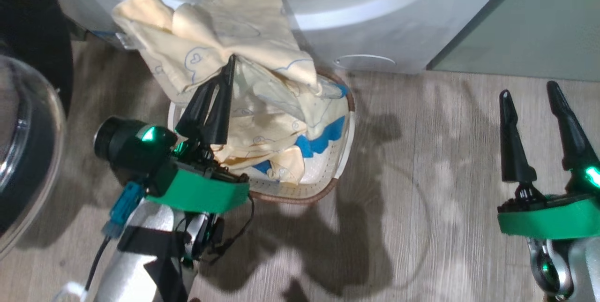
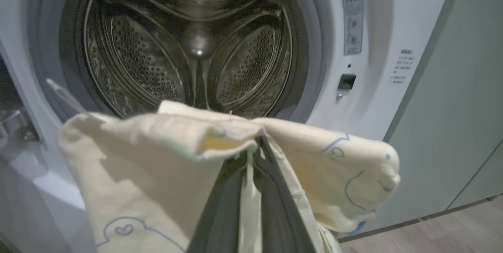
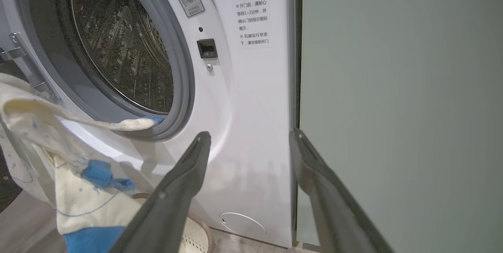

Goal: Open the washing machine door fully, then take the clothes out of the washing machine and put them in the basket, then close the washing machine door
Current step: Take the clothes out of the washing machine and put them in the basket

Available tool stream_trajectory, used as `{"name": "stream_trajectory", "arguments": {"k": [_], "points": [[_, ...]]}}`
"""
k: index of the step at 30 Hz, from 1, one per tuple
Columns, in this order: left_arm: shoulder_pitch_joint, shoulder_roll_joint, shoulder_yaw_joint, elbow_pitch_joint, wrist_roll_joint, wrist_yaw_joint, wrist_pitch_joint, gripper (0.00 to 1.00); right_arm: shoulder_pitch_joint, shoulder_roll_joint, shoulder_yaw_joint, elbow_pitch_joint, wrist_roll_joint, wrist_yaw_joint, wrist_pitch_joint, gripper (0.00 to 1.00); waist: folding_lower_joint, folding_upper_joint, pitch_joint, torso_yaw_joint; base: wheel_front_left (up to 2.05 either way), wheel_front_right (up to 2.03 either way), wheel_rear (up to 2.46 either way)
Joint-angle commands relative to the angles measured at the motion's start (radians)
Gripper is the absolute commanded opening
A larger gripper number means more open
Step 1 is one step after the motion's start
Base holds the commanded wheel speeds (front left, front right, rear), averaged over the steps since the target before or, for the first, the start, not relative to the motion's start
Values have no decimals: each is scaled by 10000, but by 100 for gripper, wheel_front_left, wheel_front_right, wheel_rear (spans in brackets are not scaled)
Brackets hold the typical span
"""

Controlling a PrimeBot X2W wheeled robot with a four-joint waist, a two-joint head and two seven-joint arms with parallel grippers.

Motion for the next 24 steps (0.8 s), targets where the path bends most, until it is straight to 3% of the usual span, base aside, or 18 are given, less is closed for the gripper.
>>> {"name": "stream_trajectory", "arguments": {"k": [1,6,11,17,24], "points": [[86,87,252,-806,171,60,-53,0,166,-155,156,-249,-46,35,-92,100,1,-1,-183,72,0,0,0],[451,122,163,-1368,310,60,-53,0,289,-151,175,-221,-33,35,-92,100,1,-1,-429,107,0,0,0],[766,150,137,-969,214,31,-52,0,297,-125,236,-244,-16,35,-92,100,1,-1,-491,40,0,0,0],[811,145,77,763,-99,-109,0,0,316,-86,292,-249,20,35,-92,100,1,-1,-462,-99,0,0,0],[-127,248,-72,3451,-306,-583,-29,0,198,-37,322,-280,46,35,-92,100,1,-1,-157,-396,0,0,0]]}}
